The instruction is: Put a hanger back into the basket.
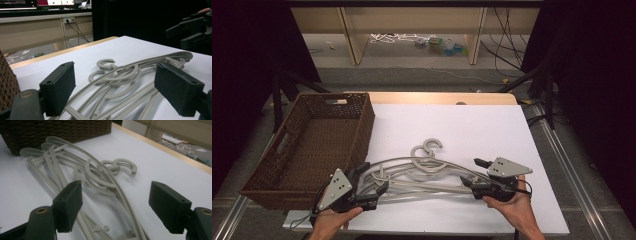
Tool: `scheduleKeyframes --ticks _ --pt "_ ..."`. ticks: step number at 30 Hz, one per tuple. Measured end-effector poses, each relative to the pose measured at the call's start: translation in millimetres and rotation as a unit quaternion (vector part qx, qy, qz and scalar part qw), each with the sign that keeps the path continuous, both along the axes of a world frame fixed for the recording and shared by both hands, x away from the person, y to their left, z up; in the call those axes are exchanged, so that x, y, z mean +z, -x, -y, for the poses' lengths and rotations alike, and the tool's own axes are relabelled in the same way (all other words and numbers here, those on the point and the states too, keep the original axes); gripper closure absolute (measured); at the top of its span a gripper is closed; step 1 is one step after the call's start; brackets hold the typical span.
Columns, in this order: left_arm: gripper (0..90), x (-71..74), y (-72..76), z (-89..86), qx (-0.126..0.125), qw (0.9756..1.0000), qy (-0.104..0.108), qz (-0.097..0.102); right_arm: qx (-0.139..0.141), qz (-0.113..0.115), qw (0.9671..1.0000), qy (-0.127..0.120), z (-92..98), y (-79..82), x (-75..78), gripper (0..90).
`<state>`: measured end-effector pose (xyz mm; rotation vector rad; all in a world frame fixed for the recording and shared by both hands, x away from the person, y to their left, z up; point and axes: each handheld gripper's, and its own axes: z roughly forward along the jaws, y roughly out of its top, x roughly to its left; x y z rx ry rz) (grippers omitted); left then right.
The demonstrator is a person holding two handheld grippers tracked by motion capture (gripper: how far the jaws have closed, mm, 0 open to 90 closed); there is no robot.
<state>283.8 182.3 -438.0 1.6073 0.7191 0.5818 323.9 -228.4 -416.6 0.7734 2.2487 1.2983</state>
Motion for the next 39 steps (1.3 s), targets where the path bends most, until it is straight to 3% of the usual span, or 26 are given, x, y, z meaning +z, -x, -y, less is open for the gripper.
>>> scheduleKeyframes --ticks 5,7,11,15,20,24,27,28,29,30,34,39 --pt "16.6 -0.7 -1.2 0.1 0.0 1.0 0.004 0.001 0.017 -0.017 0.9994 0.024 -4.5 -15.3 3.7 29.0" --pt "16.5 -0.6 -0.6 -0.2 0.001 1.0 0.0 0.0 0.022 -0.039 0.9971 0.061 -8.4 -27.3 4.2 32.6" --pt "16.3 -1.0 -1.3 0.4 -0.003 1.0 0.006 0.003 0.027 -0.055 0.9938 0.093 -16.8 -42.0 1.3 37.0" --pt "16.3 -0.5 -0.6 0.0 0.0 1.0 0.0 0.0 0.035 -0.068 0.9871 0.14 -27.5 -53.5 -2.8 40.1" --pt "16.3 -0.5 -0.5 0.4 -0.002 1.0 0.0 -0.001 0.039 -0.082 0.9821 0.165 -39.1 -64.6 -10.9 44.1" --pt "16.3 -0.5 -0.5 0.5 -0.002 1.0 0.0 -0.001 0.046 -0.095 0.9755 0.193 -42.9 -70.4 -14.1 49.5" --pt "16.4 -0.8 -0.5 1.0 -0.003 1.0 -0.003 -0.002 0.044 -0.091 0.9746 0.2 -45.3 -73.3 -16.2 53.4" --pt "16.4 -1.1 -0.6 1.0 -0.004 1.0 -0.006 -0.003 0.045 -0.1 0.9723 0.206 -47.2 -76.3 -17.3 55.9" --pt "16.5 -1.1 -0.6 1.0 -0.004 1.0 -0.006 -0.003 0.045 -0.1 0.9723 0.206 -47.2 -76.3 -17.3 55.9" --pt "16.5 -1.0 -1.0 1.1 -0.002 1.0 -0.003 -0.004 0.054 -0.111 0.9692 0.213 -48.8 -79.6 -17.6 58.9" --pt "16.5 -1.4 -1.0 0.4 -0.002 1.0 -0.005 -0.004 0.051 -0.117 0.9653 0.228 -51.5 -83.6 -22.0 61.5" --pt "16.6 -2.0 -1.1 1.7 -0.004 1.0 -0.006 -0.003 0.056 -0.133 0.964 0.223 -52.8 -87.8 -25.5 65.2"
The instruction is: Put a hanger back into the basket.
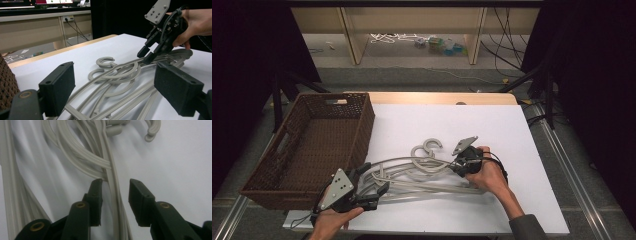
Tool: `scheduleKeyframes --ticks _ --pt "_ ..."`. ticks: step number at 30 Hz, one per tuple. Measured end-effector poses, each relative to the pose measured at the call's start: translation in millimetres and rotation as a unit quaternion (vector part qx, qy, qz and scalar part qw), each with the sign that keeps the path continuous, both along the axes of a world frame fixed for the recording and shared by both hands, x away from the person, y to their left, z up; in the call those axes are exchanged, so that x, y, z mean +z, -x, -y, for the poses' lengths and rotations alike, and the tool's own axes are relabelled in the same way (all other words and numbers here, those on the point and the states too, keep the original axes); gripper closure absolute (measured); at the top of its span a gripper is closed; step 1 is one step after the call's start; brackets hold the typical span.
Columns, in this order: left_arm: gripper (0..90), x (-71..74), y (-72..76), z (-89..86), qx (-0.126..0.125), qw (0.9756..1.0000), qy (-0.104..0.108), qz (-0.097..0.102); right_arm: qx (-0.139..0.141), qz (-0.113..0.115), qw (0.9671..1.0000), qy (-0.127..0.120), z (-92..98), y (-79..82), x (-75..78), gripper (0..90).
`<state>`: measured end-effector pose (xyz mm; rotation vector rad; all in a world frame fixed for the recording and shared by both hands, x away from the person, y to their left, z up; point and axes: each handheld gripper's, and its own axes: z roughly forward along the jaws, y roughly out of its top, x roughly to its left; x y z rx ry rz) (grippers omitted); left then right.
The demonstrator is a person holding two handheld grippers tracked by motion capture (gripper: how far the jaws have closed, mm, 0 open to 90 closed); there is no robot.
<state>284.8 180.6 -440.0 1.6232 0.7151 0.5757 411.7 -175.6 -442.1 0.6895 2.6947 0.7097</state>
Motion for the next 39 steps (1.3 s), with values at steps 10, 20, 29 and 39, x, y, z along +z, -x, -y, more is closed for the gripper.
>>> scheduleKeyframes --ticks 10,20,29,39 --pt "16.6 0.1 -0.5 0.6 -0.005 1.0 -0.004 0.002 0.029 0.006 0.9991 0.029 -6.3 -5.2 -3.7 78.9" --pt "16.5 1.6 0.0 0.0 -0.005 1.0 -0.001 0.005 0.051 0.033 0.9965 0.057 -10.9 2.3 9.1 82.1" --pt "16.5 2.7 -1.0 0.2 -0.004 1.0 0.008 -0.002 0.066 0.062 0.9929 0.077 -9.6 7.9 21.4 82.7" --pt "17.2 20.8 -18.8 22.7 -0.02 0.9997 -0.007 -0.012 0.087 0.11 0.989 0.047 6.4 20.3 41.0 82.5"
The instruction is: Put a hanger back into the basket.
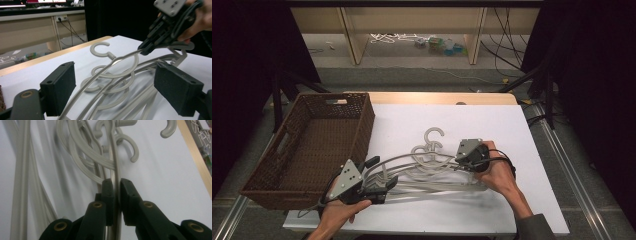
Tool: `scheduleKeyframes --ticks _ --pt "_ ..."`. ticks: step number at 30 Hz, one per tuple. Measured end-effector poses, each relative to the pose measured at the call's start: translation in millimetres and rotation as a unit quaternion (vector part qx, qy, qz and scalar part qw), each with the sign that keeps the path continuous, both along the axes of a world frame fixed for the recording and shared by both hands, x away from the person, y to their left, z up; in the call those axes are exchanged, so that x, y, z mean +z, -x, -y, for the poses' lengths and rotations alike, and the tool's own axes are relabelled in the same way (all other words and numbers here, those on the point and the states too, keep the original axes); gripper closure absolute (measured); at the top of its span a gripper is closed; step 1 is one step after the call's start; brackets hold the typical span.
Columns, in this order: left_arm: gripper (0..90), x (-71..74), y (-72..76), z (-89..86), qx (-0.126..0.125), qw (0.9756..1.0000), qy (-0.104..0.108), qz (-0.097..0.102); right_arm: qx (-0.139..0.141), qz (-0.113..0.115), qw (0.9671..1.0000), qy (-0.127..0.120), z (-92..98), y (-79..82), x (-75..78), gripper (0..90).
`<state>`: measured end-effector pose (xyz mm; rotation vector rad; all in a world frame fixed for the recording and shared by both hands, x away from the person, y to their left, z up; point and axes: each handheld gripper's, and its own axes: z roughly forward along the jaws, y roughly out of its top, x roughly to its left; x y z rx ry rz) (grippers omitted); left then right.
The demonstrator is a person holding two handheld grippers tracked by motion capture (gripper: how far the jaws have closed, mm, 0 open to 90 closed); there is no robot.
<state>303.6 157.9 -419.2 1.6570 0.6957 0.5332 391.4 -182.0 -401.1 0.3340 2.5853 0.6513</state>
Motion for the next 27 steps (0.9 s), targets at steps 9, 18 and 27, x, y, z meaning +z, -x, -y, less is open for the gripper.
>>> scheduleKeyframes --ticks 9,18,27 --pt "19.2 9.1 -25.1 21.9 0.003 0.999 -0.036 -0.026 0.022 0.017 0.9995 -0.016 1.6 13.7 11.9 82.6" --pt "24.9 17.7 -47.9 42.3 -0.009 0.9962 -0.063 -0.06 0.053 0.033 0.9977 -0.026 6.2 28.6 31.0 82.6" --pt "29.8 26.9 -52.4 56.3 -0.038 0.9946 -0.075 -0.061 0.058 0.043 0.997 -0.031 6.5 40.6 41.8 82.5"
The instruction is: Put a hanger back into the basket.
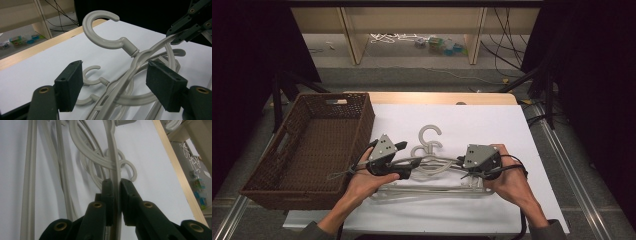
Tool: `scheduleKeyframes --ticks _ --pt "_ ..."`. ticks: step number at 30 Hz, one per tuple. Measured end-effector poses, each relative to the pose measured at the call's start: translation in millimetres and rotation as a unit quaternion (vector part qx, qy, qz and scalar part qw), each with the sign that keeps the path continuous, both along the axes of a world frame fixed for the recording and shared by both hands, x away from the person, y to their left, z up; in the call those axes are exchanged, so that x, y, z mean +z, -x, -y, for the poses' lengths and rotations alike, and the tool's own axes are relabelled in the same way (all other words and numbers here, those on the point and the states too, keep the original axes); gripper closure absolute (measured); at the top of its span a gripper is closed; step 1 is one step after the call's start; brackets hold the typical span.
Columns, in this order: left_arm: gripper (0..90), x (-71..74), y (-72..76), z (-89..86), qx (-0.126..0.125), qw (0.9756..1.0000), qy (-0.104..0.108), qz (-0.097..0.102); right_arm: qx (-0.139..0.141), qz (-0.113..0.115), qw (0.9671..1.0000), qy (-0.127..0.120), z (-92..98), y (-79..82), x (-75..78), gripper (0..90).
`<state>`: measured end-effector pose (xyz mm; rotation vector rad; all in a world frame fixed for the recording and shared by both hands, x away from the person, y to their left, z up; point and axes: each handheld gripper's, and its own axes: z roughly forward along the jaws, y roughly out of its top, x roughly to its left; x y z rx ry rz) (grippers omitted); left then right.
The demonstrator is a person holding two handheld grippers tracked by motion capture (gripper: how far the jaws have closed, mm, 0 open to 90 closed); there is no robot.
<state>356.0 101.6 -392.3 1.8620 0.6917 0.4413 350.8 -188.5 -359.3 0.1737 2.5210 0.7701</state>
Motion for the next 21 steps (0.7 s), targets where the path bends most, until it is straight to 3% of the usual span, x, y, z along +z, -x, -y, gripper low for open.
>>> scheduleKeyframes --ticks 4,7,9,12,13,14,15,19,20,21 --pt "34.2 -0.8 -2.8 9.8 -0.019 0.9996 -0.015 -0.012 0.006 0.004 1.0 0.002 -3.3 3.2 2.7 82.6" --pt "41.3 -1.1 -3.5 16.1 -0.035 0.9985 -0.039 -0.014 0.015 0.006 0.9999 0.005 -5.1 5.0 5.5 82.5" --pt "47.1 -0.1 -3.7 18.7 -0.044 0.9976 -0.046 -0.026 0.016 0.01 0.9997 0.012 -5.8 5.8 5.9 82.5" --pt "55.5 -0.7 -3.6 22.0 -0.051 0.9965 -0.061 -0.025 0.014 0.009 0.9998 0.007 -6.4 5.9 5.6 82.5" --pt "57.9 -0.3 -4.1 23.7 -0.062 0.9931 -0.097 -0.023 0.017 0.01 0.9998 0.007 -6.3 6.1 5.7 82.5" --pt "61.4 -1.1 -3.5 25.6 -0.053 0.9936 -0.097 -0.022 0.018 0.012 0.9997 0.01 -6.0 6.2 6.2 82.5" --pt "65.3 -0.5 -4.9 24.6 -0.06 0.9917 -0.113 -0.015 0.021 0.011 0.9996 0.013 -6.1 6.2 6.2 82.5" --pt "67.4 1.0 -4.8 24.1 -0.068 0.9895 -0.125 -0.028 0.024 0.015 0.9994 0.018 -7.5 6.0 4.8 82.4" --pt "68.7 1.9 -4.3 24.0 -0.072 0.9883 -0.131 -0.031 0.029 0.012 0.9993 0.02 -8.3 6.1 4.1 82.4" --pt "70.8 3.9 -3.2 23.5 -0.079 0.9858 -0.144 -0.036 0.036 0.024 0.9987 0.028 -9.1 5.6 3.9 82.2"
